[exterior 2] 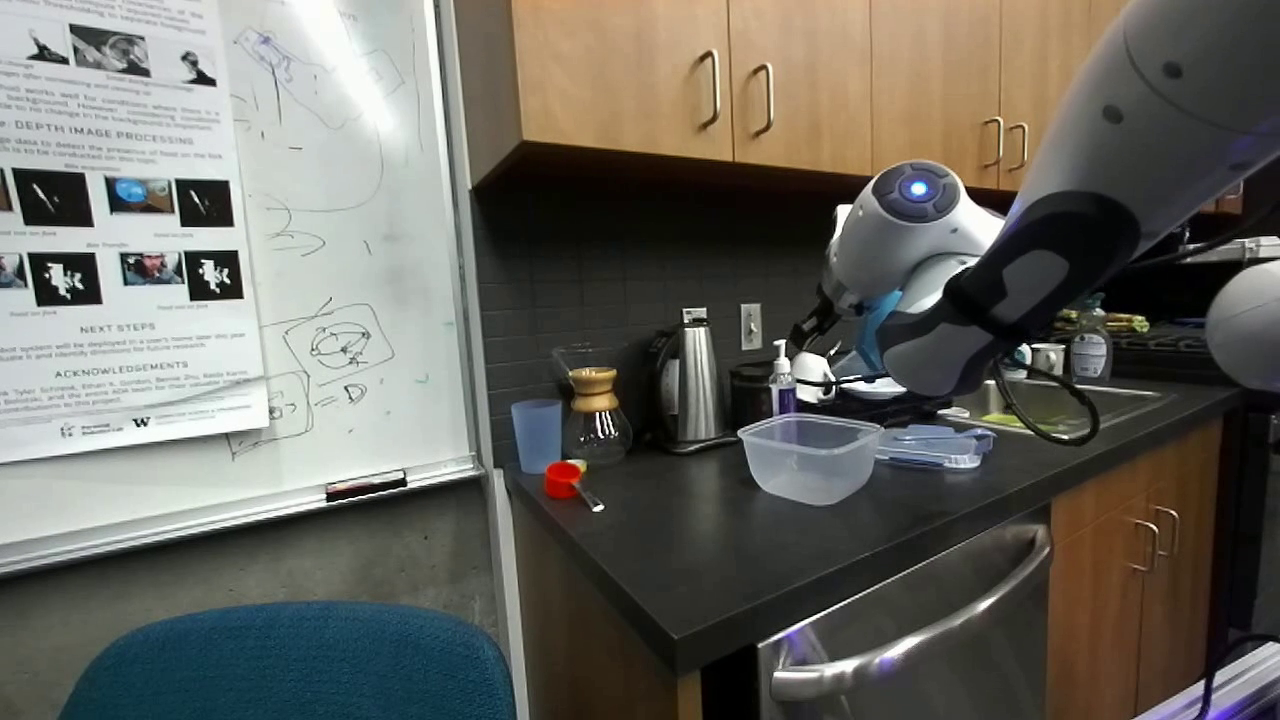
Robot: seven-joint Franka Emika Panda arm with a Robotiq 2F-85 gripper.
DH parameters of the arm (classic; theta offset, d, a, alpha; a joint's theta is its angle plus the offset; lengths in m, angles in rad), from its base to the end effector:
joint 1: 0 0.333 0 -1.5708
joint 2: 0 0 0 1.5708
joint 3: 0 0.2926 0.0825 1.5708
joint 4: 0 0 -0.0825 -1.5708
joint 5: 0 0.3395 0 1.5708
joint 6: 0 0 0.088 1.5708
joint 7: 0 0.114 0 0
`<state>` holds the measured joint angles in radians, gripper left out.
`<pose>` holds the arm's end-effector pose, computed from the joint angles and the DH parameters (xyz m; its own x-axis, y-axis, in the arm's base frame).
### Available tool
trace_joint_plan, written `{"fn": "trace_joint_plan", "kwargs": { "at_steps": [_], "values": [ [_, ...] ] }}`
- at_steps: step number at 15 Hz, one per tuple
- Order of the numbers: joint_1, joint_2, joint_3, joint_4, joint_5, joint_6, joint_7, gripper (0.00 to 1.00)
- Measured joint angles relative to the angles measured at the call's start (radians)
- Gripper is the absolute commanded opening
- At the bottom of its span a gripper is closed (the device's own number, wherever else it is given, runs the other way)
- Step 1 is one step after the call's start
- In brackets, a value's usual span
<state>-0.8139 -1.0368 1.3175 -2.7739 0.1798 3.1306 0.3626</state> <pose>0.3630 0.1775 0.3965 0.5397 0.3722 0.7551 -0.1410 -0.8443 0.5169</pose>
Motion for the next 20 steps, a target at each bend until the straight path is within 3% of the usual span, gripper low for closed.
{"fn": "trace_joint_plan", "kwargs": {
  "at_steps": [5, 9, 16, 20],
  "values": [
    [0.001, 0.016, -0.089, -0.001, -0.001, 0.000, -0.006, 1.00],
    [0.004, 0.053, -0.242, -0.002, -0.001, 0.000, -0.025, 1.00],
    [0.045, 0.205, -0.660, -0.010, -0.013, -0.019, -0.089, 1.00],
    [0.152, 0.274, -0.974, 0.006, -0.023, -0.202, -0.178, 1.00]
  ]
}}
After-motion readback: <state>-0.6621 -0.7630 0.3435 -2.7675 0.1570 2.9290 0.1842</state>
